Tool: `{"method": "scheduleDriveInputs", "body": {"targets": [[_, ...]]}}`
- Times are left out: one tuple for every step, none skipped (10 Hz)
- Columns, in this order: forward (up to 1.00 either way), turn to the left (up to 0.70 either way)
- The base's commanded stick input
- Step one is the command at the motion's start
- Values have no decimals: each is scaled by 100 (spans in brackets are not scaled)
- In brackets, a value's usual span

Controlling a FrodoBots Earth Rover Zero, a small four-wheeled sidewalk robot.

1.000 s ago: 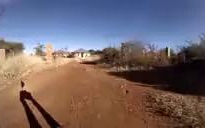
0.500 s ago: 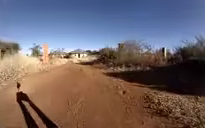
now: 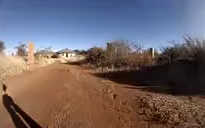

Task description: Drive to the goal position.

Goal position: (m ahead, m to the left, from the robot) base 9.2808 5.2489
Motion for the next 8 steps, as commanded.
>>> {"method": "scheduleDriveInputs", "body": {"targets": [[50,25],[50,30],[50,35],[50,40],[50,45],[50,50],[50,50],[50,50]]}}
